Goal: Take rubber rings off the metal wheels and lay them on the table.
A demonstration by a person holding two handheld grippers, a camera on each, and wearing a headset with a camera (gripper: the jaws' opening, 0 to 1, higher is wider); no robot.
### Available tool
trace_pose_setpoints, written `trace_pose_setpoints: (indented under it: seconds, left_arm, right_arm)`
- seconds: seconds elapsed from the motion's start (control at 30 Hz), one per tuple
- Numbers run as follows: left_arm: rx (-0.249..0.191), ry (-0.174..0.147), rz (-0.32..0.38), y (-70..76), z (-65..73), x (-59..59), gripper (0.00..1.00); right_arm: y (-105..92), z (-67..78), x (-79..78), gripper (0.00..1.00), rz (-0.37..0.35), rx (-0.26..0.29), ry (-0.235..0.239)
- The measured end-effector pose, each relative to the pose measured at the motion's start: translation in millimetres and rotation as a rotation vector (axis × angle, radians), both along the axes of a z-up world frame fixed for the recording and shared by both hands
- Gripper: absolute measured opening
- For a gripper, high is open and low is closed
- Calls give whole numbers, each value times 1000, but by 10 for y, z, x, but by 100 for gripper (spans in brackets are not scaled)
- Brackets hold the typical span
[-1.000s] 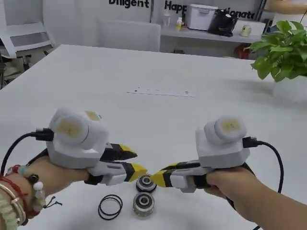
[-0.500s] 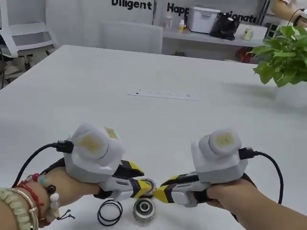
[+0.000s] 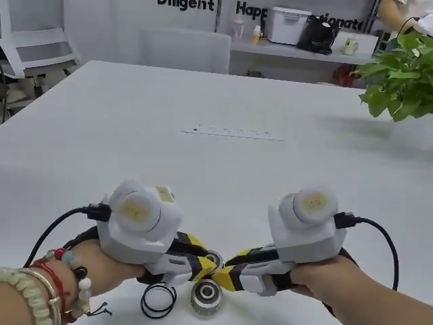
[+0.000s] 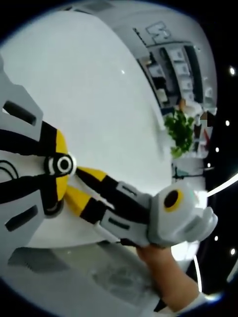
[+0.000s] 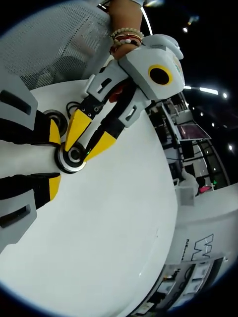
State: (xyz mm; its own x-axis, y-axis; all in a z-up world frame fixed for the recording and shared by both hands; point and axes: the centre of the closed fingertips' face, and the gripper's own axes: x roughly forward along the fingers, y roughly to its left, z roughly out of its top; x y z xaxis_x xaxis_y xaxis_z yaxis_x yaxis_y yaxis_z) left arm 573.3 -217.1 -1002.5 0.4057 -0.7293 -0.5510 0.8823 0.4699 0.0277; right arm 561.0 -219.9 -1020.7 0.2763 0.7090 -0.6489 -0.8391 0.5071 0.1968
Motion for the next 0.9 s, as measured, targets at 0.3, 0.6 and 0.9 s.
trace_pose_setpoints:
  seconds: [0.3,0.6,0.9]
  left_arm:
    - [-18,11,34,32,3,5,13]
    - [-21,9,45,38,8,1,13]
    - [-21,10,50,56,9,1,13]
  right_arm:
    - [20,28,18,17,64,-24,-88]
    - [-70,-37,0,5,113,-102,-120]
    - [-38,-7,36,0,61,-59,-97]
